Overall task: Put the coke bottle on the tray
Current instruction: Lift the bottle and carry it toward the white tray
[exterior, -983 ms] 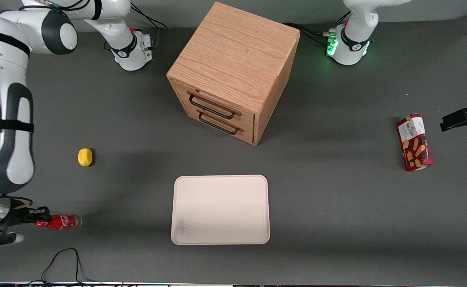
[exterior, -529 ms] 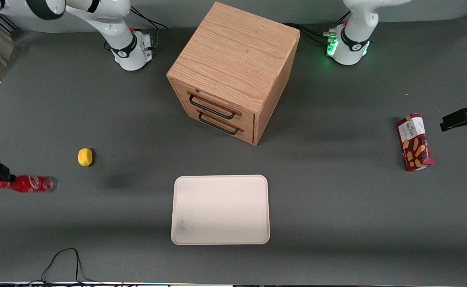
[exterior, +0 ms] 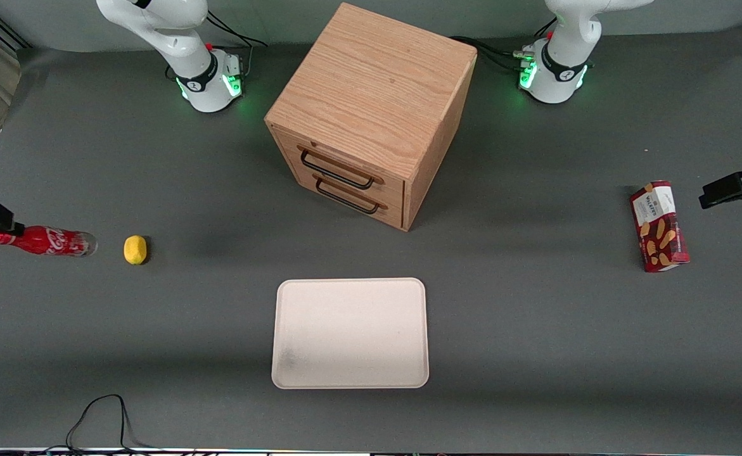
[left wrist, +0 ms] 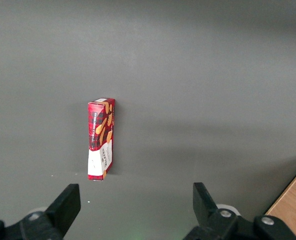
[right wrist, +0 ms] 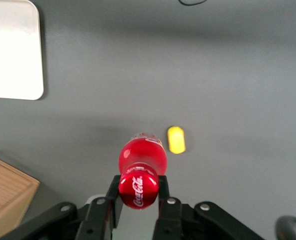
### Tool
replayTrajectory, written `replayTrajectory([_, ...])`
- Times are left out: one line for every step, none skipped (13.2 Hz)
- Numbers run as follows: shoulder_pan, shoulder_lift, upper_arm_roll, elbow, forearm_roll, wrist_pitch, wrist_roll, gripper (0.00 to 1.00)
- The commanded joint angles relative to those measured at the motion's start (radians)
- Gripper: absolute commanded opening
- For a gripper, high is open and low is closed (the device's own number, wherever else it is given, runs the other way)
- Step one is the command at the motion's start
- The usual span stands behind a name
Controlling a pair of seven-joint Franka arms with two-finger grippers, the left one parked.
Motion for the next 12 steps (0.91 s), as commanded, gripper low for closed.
replayTrajectory([0.133, 0.058, 0.000, 0.030, -0.010, 0.022, 0.210, 0.00])
replayTrajectory([0.181, 0.122, 0.000, 0.091, -0.010, 0.027, 0.305, 0.00])
replayTrajectory([0.227, 0.197, 0.000, 0.164, -0.010, 0.043, 0.394, 0.00])
replayTrajectory([0.270, 0.279, 0.000, 0.244, -0.010, 0.074, 0.479, 0.00])
replayTrajectory([0.301, 0.339, 0.002, 0.297, -0.010, 0.106, 0.551, 0.00])
replayTrajectory([0.336, 0.383, 0.000, 0.318, -0.010, 0.161, 0.599, 0.00])
replayTrajectory([0.353, 0.405, 0.000, 0.320, -0.010, 0.213, 0.619, 0.00])
replayTrajectory([0.373, 0.428, 0.000, 0.322, -0.010, 0.264, 0.639, 0.00])
replayTrajectory([0.388, 0.455, 0.000, 0.323, -0.011, 0.327, 0.682, 0.00])
replayTrajectory([0.407, 0.483, -0.003, 0.323, -0.013, 0.382, 0.714, 0.00])
replayTrajectory([0.415, 0.508, -0.004, 0.325, -0.014, 0.425, 0.719, 0.00])
replayTrajectory([0.416, 0.520, -0.004, 0.329, -0.014, 0.464, 0.720, 0.00])
